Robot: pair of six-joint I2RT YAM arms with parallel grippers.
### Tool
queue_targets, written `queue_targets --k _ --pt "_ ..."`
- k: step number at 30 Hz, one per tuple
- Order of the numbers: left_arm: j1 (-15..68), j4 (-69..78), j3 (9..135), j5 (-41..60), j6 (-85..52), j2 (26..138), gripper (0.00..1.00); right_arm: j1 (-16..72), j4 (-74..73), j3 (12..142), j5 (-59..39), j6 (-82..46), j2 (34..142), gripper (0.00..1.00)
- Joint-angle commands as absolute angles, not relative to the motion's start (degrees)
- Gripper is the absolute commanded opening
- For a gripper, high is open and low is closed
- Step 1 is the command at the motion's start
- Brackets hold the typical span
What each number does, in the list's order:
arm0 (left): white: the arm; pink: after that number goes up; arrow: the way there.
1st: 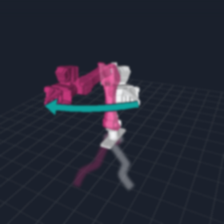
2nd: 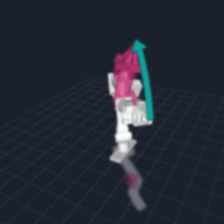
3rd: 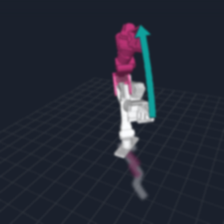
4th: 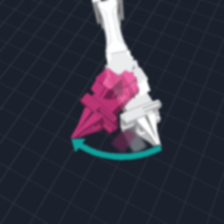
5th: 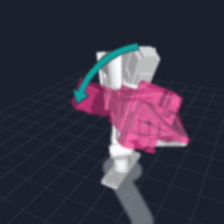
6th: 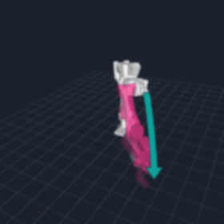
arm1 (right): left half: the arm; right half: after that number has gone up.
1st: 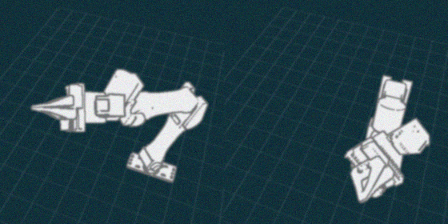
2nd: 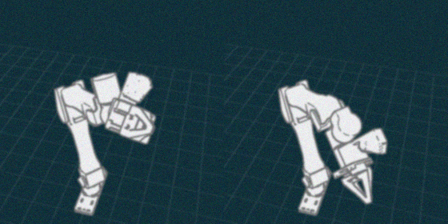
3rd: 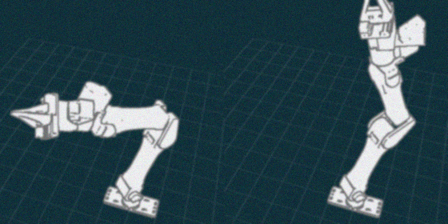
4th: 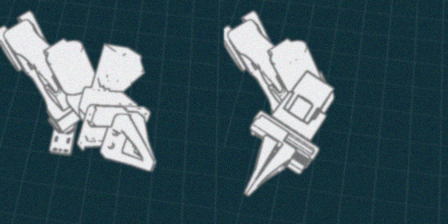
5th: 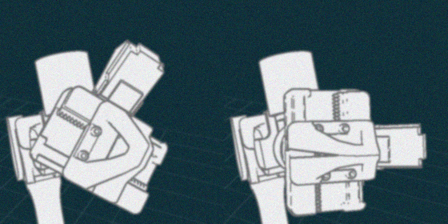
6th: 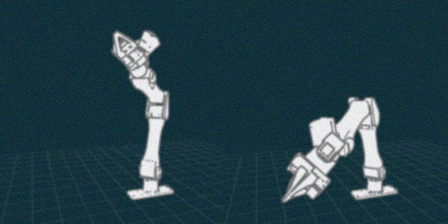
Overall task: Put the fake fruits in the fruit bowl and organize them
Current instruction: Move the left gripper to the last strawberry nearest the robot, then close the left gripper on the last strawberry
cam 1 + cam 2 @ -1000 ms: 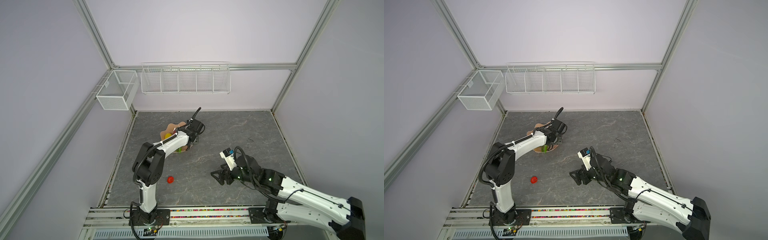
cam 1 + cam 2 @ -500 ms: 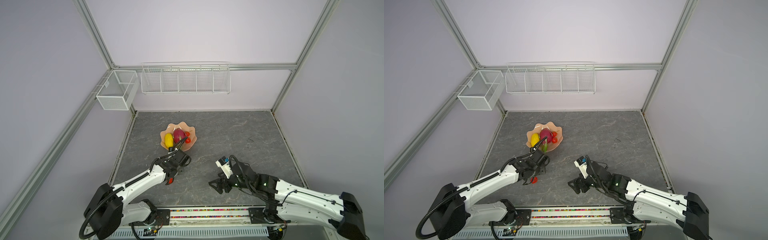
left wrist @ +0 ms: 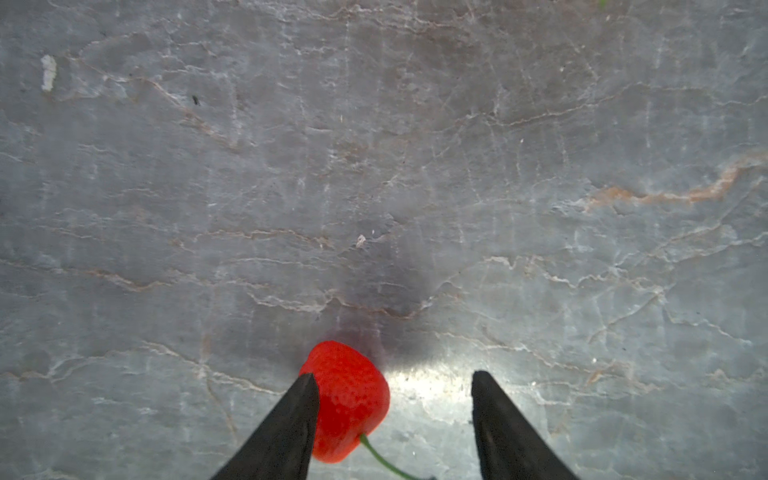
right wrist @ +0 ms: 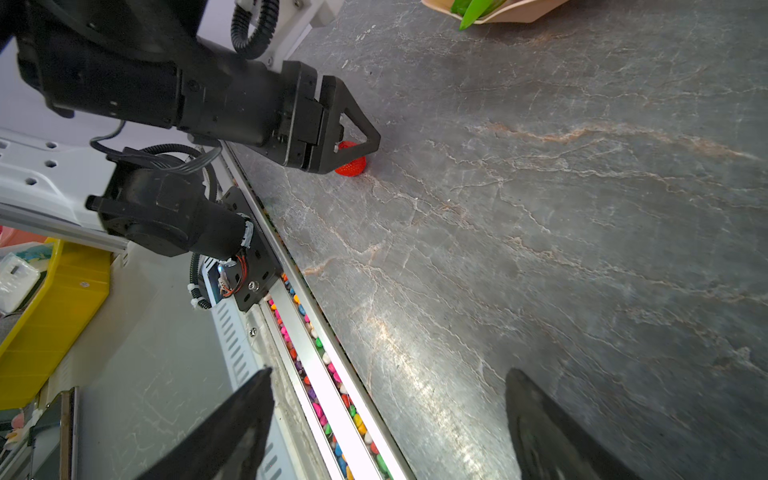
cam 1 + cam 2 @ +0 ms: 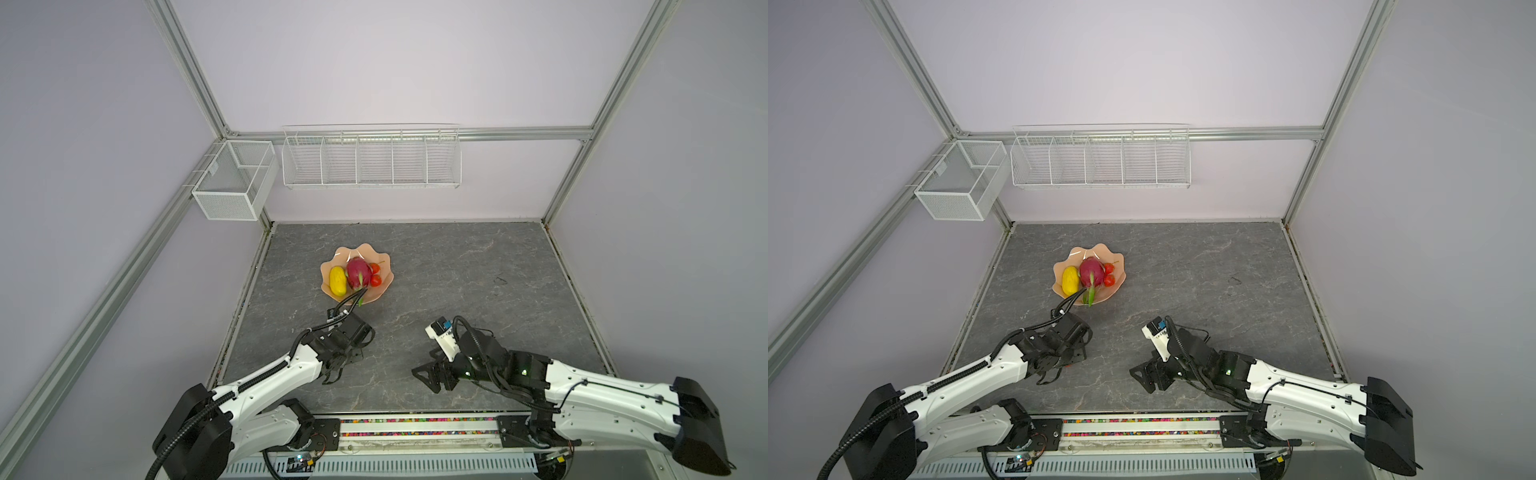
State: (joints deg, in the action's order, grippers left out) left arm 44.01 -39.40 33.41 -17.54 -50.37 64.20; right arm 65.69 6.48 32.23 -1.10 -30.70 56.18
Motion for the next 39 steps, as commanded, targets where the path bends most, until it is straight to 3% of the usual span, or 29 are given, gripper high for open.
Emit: queue_targets --k 1,21,39 --pt "44.3 -38.2 32.6 -17.5 -51.6 64.2 0.61 66.1 5.4 31.4 -0.1 -31.7 56.3 0.88" --pt "44.3 -39.7 28.8 -17.9 -54.8 66.1 0.59 66.8 1.7 32.2 -1.1 -31.8 61.8 0.88" --pt "44.3 -38.5 30.0 -18.5 -54.1 66.0 0.4 67.1 0.5 32.7 -1.6 -31.8 64.0 0.88"
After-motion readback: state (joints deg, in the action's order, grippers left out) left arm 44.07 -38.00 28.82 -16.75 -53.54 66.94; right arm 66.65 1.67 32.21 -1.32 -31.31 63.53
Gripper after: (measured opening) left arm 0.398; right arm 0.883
